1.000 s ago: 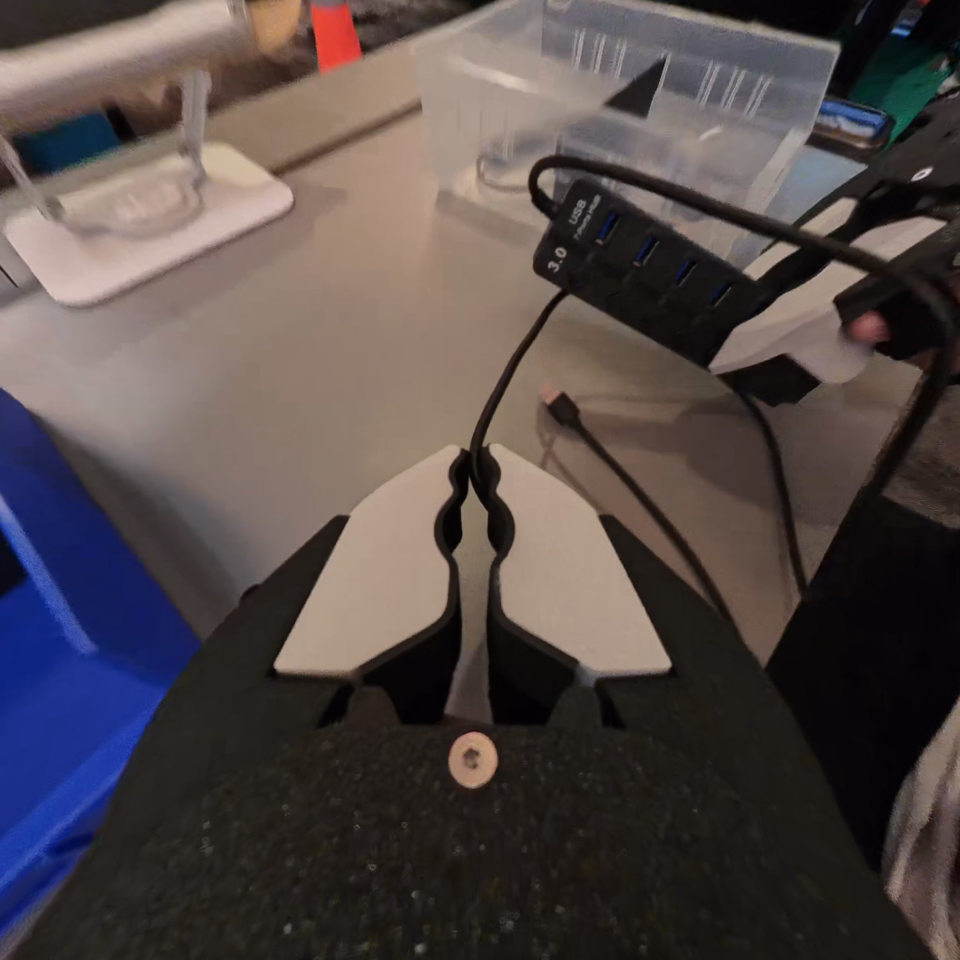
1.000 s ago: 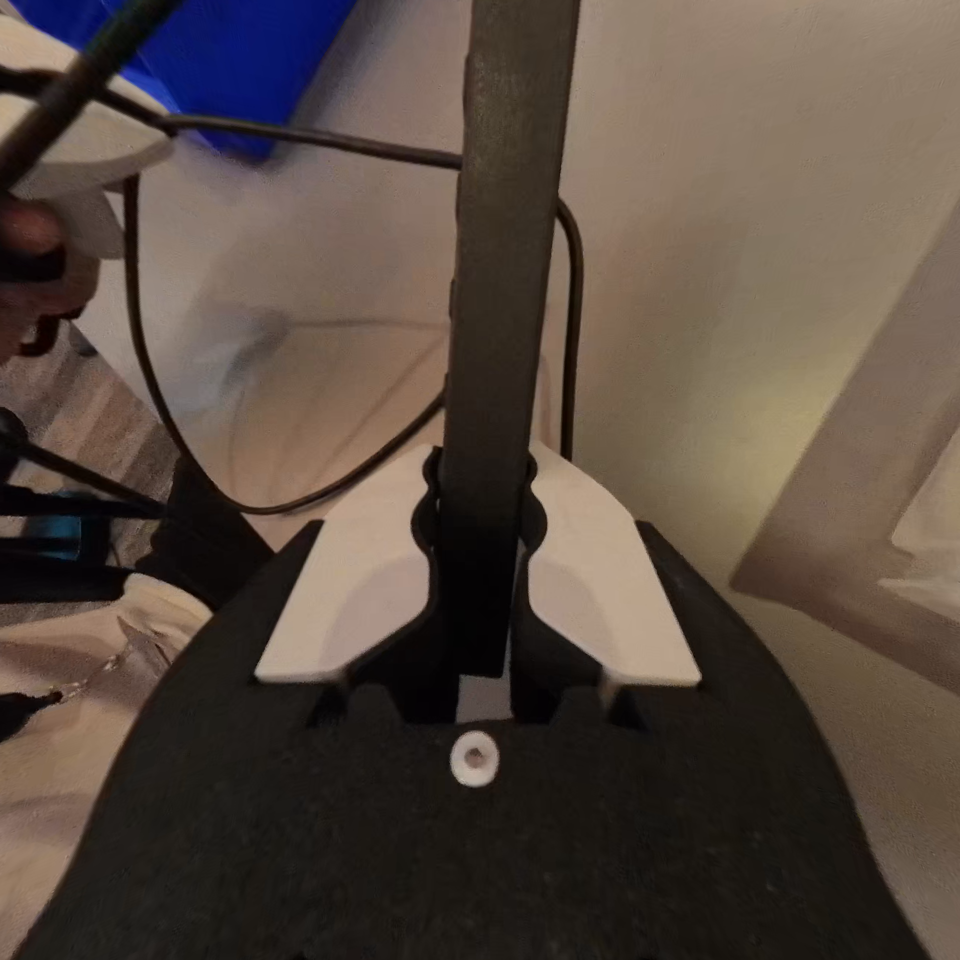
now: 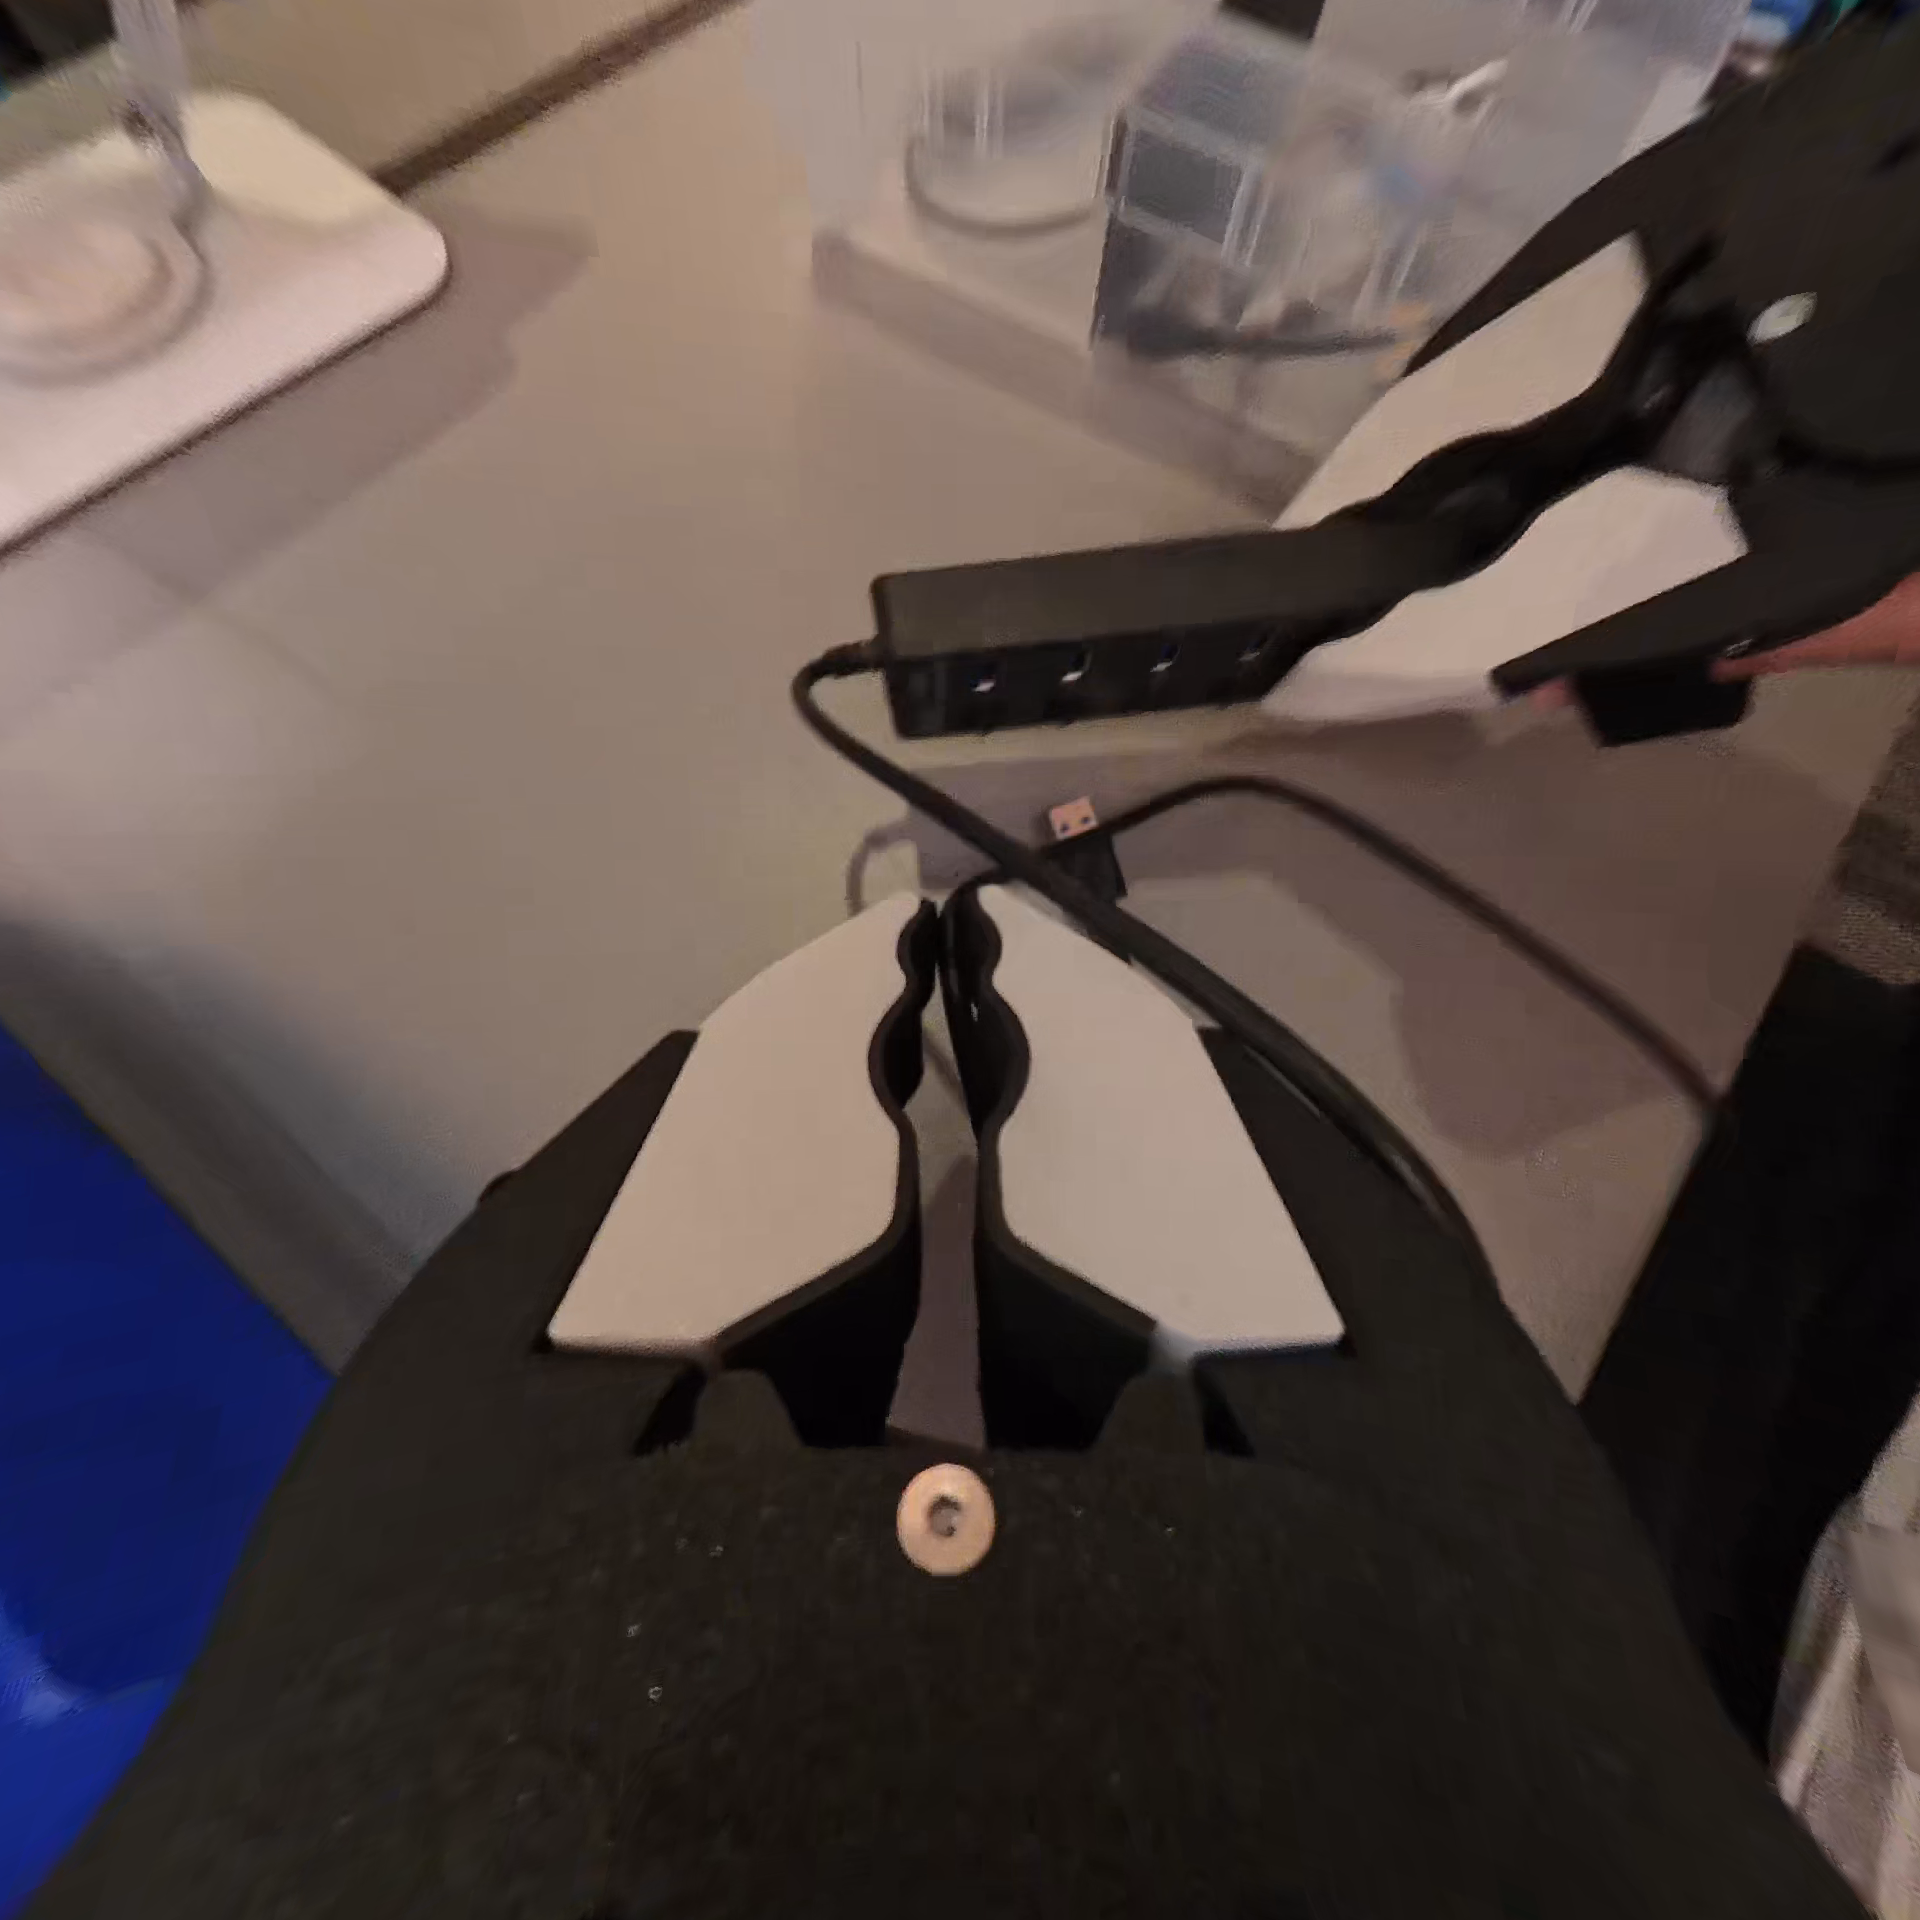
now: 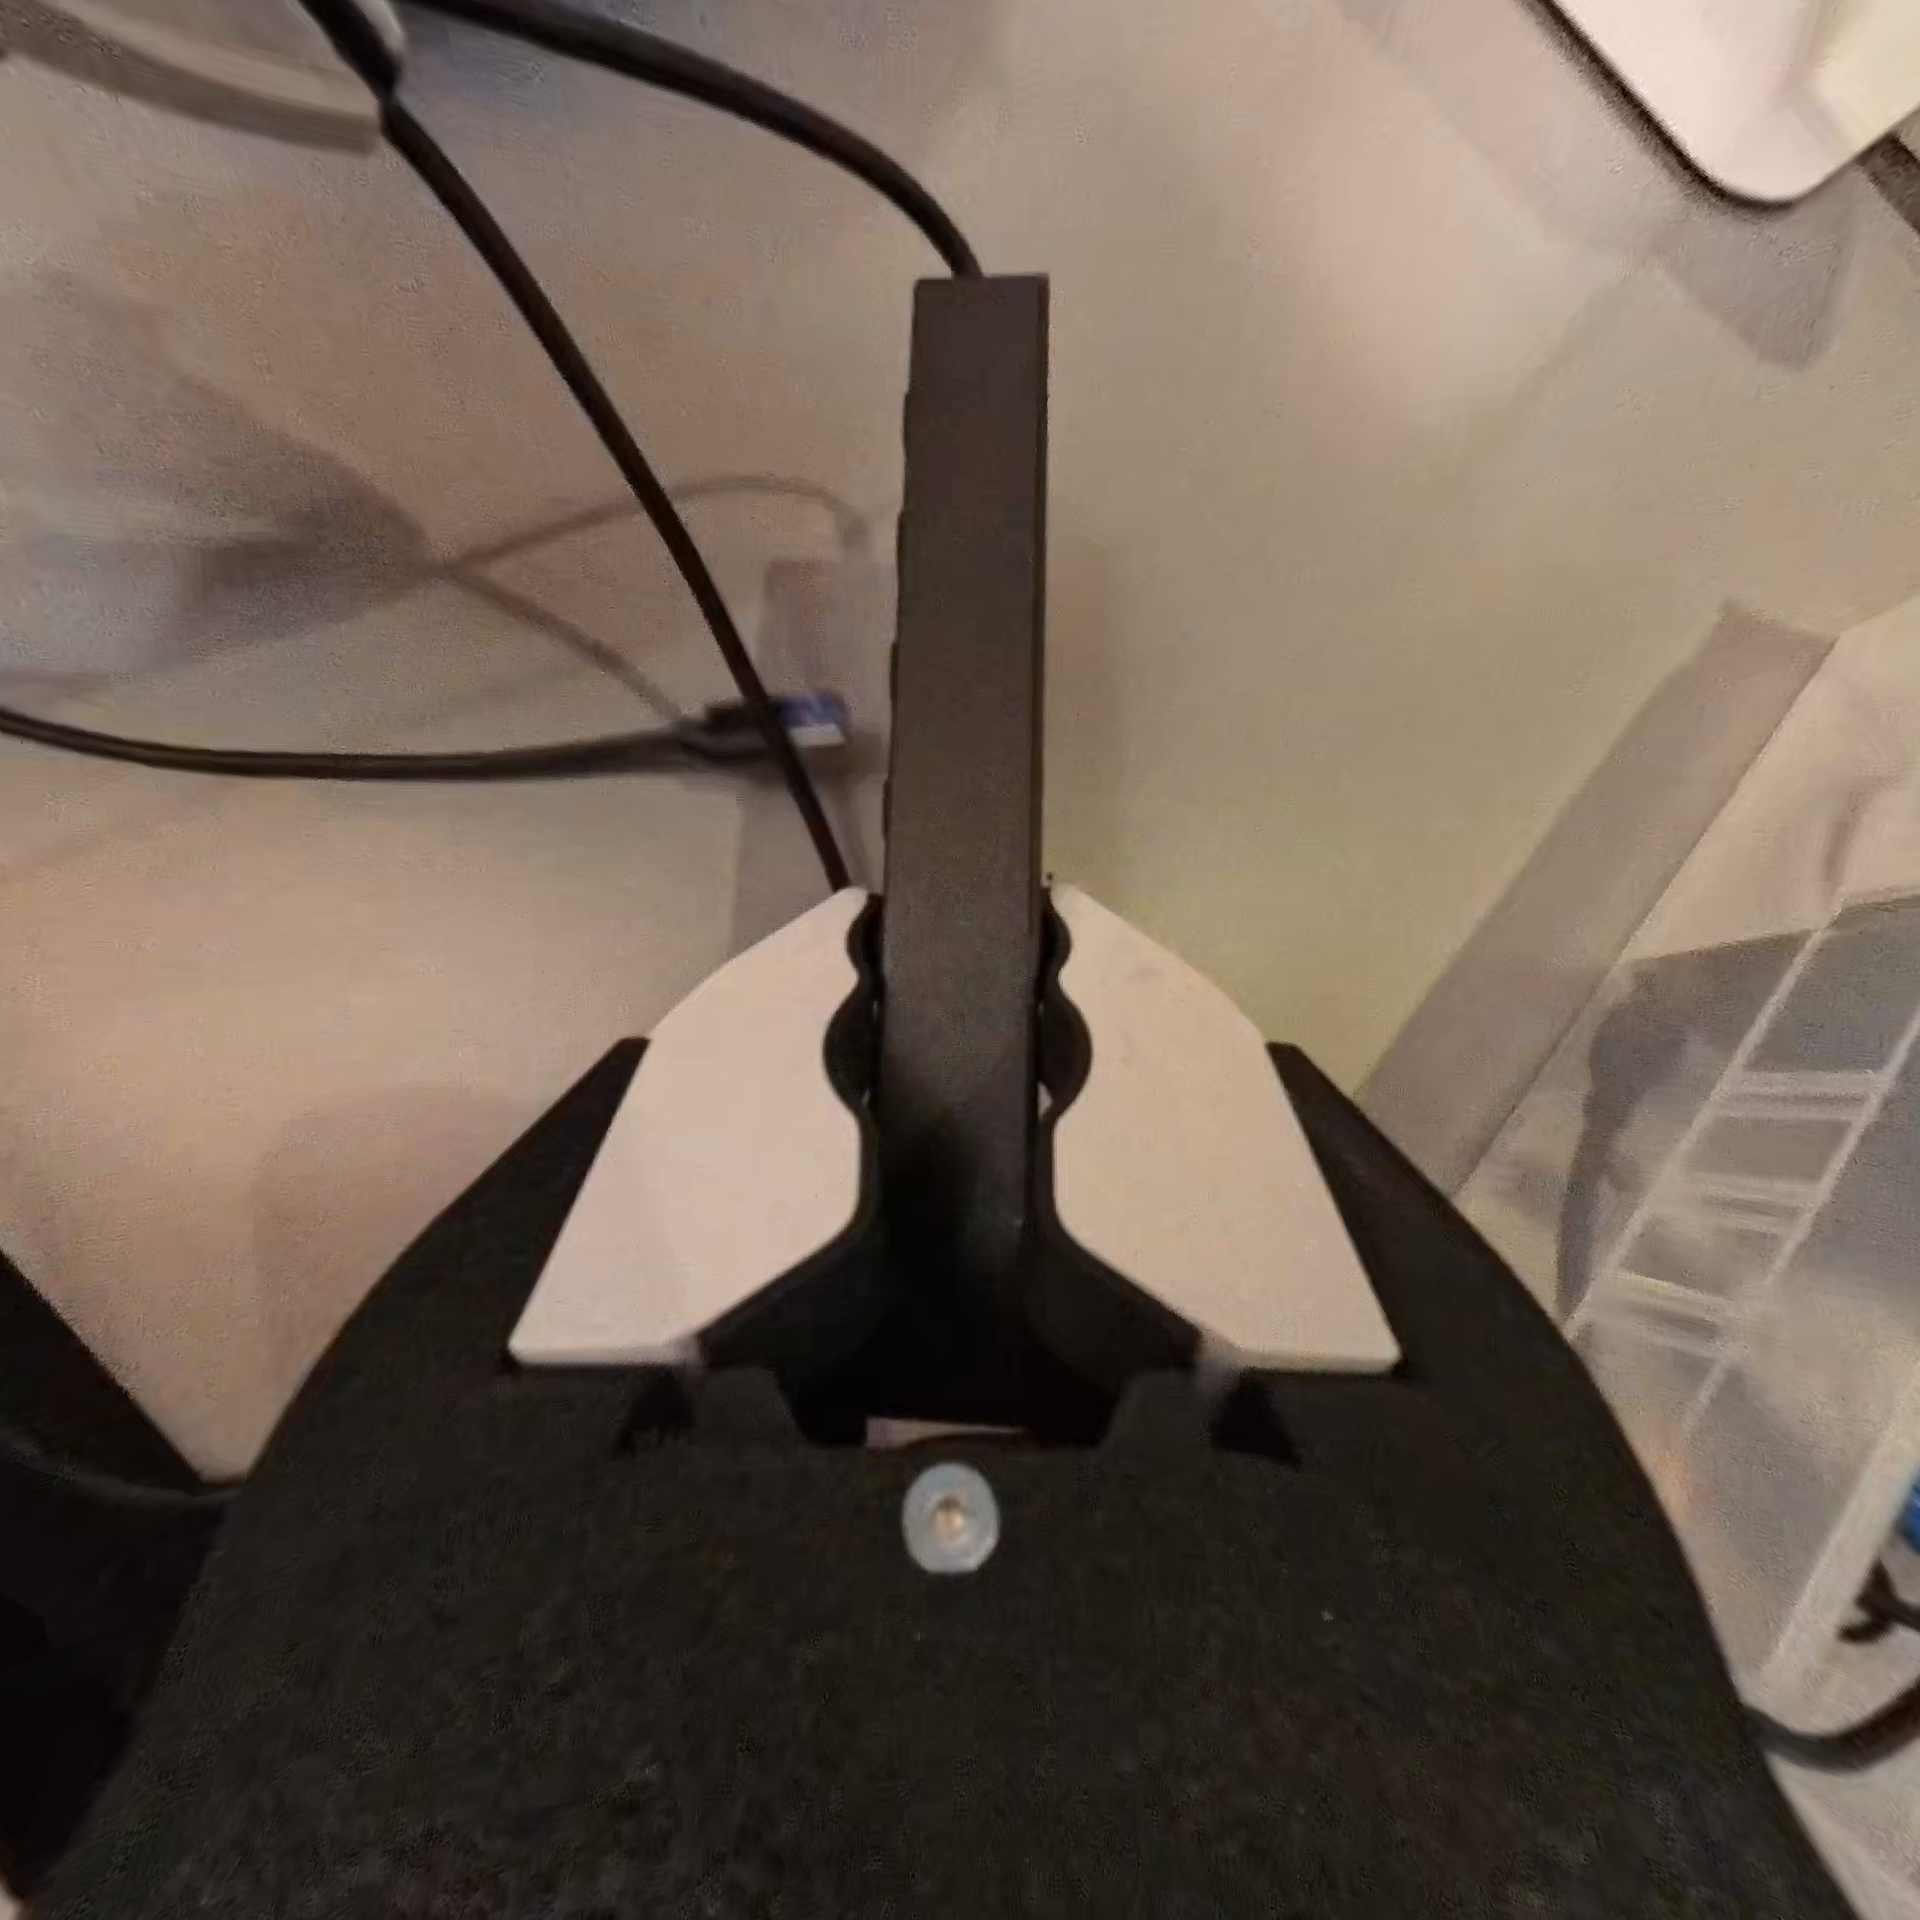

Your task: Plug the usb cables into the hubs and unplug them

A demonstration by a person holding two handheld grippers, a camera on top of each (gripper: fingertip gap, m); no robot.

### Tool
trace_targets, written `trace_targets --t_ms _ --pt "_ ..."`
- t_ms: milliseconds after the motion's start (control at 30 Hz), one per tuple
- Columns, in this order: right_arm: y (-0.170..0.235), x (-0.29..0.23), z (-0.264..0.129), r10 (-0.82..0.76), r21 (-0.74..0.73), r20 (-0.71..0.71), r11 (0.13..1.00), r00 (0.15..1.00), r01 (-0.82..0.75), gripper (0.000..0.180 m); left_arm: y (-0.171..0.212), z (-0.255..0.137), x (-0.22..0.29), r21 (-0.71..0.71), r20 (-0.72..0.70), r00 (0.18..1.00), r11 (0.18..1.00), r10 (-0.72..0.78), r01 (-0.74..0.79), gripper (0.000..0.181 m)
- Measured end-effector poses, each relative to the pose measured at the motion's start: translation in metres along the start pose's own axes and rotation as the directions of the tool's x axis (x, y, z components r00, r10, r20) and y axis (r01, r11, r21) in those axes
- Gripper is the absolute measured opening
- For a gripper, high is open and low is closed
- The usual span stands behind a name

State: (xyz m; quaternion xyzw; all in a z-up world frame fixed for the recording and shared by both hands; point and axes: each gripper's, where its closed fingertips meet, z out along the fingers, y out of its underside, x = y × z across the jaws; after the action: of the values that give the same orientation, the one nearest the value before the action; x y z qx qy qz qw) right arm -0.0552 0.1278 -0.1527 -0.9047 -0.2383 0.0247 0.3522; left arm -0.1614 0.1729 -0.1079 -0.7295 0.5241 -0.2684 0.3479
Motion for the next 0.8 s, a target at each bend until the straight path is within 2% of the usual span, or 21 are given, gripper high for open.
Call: trace_targets --t_ms 100,300,333,467,567,700,800 --pt "0.016 -0.004 0.01 0.016 -0.067 0.035 0.998 0.999 -0.013 0.026 0.029 0.022 -0.009 -0.072 0.008 1.0 0.997 -0.011 0.011 0.005" --pt "0.024 -0.007 0.017 0.001 -0.133 0.083 0.991 0.997 0.01 0.027 0.044 0.034 -0.006 -0.123 -0.045 0.999 0.992 -0.02 0.014 0.008" --pt "0.025 -0.008 0.018 -0.013 -0.153 0.096 0.988 0.995 0.027 0.035 0.046 0.032 -0.006 -0.13 -0.043 0.999 0.991 -0.018 0.013 0.009" --pt "0.017 -0.012 0.017 -0.094 -0.173 0.143 0.978 0.985 0.119 0.056 0.06 0.012 -0.005 -0.156 -0.033 0.999 0.988 -0.019 0.013 0.023" --pt "0.0 -0.01 0.021 -0.225 -0.218 0.136 0.943 0.965 0.251 0.074 0.079 -0.013 -0.007 -0.19 0.001 1.0 0.982 0.023 -0.022 0.026" --pt "-0.023 -0.018 0.042 -0.3 -0.284 0.143 0.9 0.943 0.33 0.075 0.095 -0.042 -0.007 -0.127 0.066 0.997 0.99 -0.048 0.056 0.025" --pt "-0.021 -0.023 0.058 -0.291 -0.368 0.16 0.869 0.943 0.331 0.077 0.106 -0.058 -0.004 -0.027 0.112 0.982 0.988 -0.15 0.154 0.024"
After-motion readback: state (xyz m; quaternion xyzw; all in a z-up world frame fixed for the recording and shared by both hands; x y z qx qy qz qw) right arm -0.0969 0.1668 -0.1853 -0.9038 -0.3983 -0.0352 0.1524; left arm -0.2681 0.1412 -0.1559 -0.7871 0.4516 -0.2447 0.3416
